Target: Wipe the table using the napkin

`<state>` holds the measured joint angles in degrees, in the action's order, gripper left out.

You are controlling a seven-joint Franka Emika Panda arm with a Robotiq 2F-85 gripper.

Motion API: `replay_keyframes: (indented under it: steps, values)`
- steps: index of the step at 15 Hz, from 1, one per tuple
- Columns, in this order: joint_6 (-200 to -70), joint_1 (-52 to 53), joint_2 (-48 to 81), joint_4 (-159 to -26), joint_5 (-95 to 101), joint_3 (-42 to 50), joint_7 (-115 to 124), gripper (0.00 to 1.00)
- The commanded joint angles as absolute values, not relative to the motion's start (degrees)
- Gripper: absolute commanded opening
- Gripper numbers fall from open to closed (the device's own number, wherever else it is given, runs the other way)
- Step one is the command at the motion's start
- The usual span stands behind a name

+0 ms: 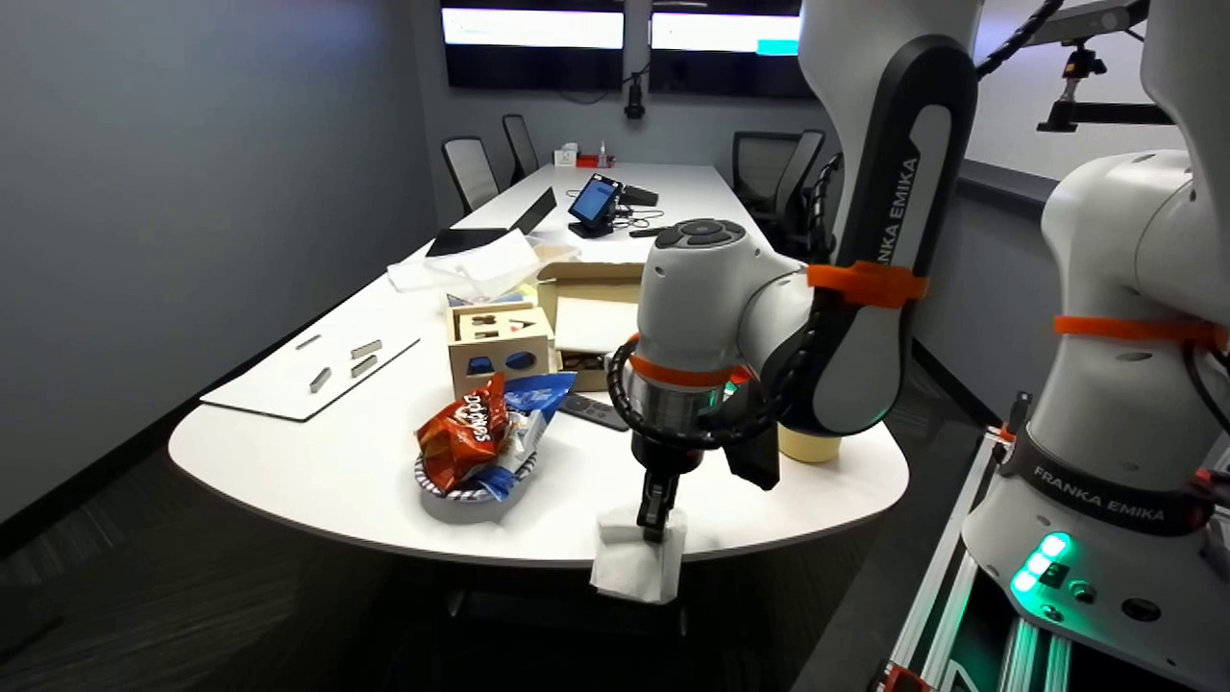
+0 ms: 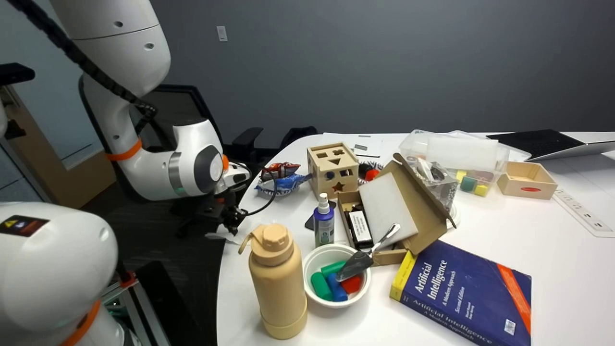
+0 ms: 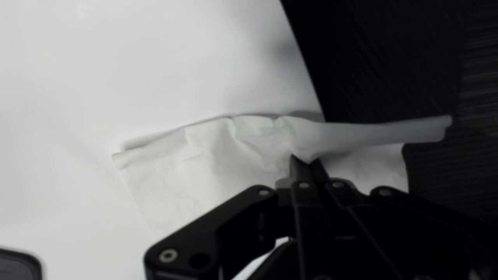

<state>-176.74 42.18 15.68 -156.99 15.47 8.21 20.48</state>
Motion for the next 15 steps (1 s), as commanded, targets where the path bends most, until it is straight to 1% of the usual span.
replay_keyframes:
  steps: [1,6,12,15]
  values:
    - [-182.06,46.49,18.71,-153.92,16.73,14.55,23.02,0.0]
    - [-186.43,56.57,24.28,-150.56,15.93,28.74,21.54,0.0]
    - [-186.14,70.45,28.27,-153.75,15.91,47.1,19.33,0.0]
    - [-184.01,75.82,28.48,-155.86,15.89,53.5,18.69,0.0]
